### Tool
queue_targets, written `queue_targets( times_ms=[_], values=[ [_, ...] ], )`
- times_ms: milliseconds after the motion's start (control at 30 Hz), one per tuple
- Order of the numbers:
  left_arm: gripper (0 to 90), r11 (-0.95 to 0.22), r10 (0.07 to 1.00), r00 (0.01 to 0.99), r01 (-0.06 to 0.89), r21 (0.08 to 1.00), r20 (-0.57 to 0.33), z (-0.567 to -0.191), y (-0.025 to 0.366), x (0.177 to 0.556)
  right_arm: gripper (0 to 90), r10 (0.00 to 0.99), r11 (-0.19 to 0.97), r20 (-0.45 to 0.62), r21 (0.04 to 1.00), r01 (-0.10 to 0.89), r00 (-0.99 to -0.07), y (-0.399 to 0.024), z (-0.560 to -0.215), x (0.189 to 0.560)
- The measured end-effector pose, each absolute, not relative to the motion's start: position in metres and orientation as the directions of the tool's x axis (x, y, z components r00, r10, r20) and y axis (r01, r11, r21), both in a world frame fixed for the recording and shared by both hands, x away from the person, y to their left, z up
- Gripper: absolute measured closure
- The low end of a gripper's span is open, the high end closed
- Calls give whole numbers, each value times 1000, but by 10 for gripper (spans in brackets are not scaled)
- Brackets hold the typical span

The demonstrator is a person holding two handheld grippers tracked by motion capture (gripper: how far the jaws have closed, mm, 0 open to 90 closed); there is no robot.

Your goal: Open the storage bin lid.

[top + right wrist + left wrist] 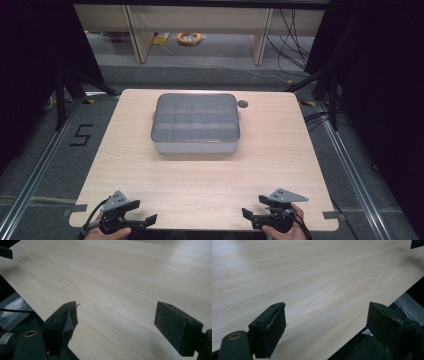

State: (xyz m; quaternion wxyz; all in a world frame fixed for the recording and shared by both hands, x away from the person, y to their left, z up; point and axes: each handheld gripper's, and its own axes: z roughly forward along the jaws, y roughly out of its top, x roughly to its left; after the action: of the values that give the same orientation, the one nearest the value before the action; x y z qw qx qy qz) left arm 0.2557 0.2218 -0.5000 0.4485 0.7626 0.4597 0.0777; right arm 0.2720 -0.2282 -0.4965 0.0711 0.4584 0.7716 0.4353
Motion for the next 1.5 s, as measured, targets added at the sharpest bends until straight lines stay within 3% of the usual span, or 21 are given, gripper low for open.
queue_targets(
  times_ms=[200, 733, 867, 900, 1133, 1167, 1200, 1233, 1300, 1500],
  values=[
    [151, -162, 774, 555, 638, 752, -304, -499, 224, 257, 201, 774, 199, 278, 747, 634, -570, -232, -497, 275],
    [150, -76, 779, 529, 611, 788, -336, -480, 232, 282, 178, 738, 62, 404, 757, 651, -541, -239, -489, 292],
    [151, -71, 778, 526, 616, 784, -343, -477, 228, 294, 181, 745, 51, 404, 759, 649, -531, -237, -486, 305],
    [151, -65, 776, 526, 616, 785, -348, -478, 226, 297, 184, 747, 79, 362, 785, 615, -558, -239, -486, 311],
    [151, -81, 769, 533, 629, 773, -353, -480, 220, 310, 190, 749, 52, 404, 754, 655, -525, -234, -486, 320],
    [151, -85, 770, 537, 623, 778, -345, -480, 219, 311, 192, 748, 79, 365, 781, 620, -555, -237, -487, 324],
    [151, -82, 769, 534, 628, 774, -351, -479, 219, 313, 195, 750, 45, 408, 754, 656, -520, -234, -485, 323],
    [153, -77, 766, 534, 628, 774, -357, -479, 219, 315, 195, 746, 66, 368, 788, 612, -554, -236, -487, 329],
    [154, -60, 775, 521, 623, 780, -356, -479, 219, 318, 196, 737, 34, 416, 764, 645, -533, -233, -483, 330],
    [152, -34, 776, 503, 636, 771, -381, -476, 225, 334, 197, 738, 57, 380, 788, 613, -557, -233, -479, 350]
  ],
)
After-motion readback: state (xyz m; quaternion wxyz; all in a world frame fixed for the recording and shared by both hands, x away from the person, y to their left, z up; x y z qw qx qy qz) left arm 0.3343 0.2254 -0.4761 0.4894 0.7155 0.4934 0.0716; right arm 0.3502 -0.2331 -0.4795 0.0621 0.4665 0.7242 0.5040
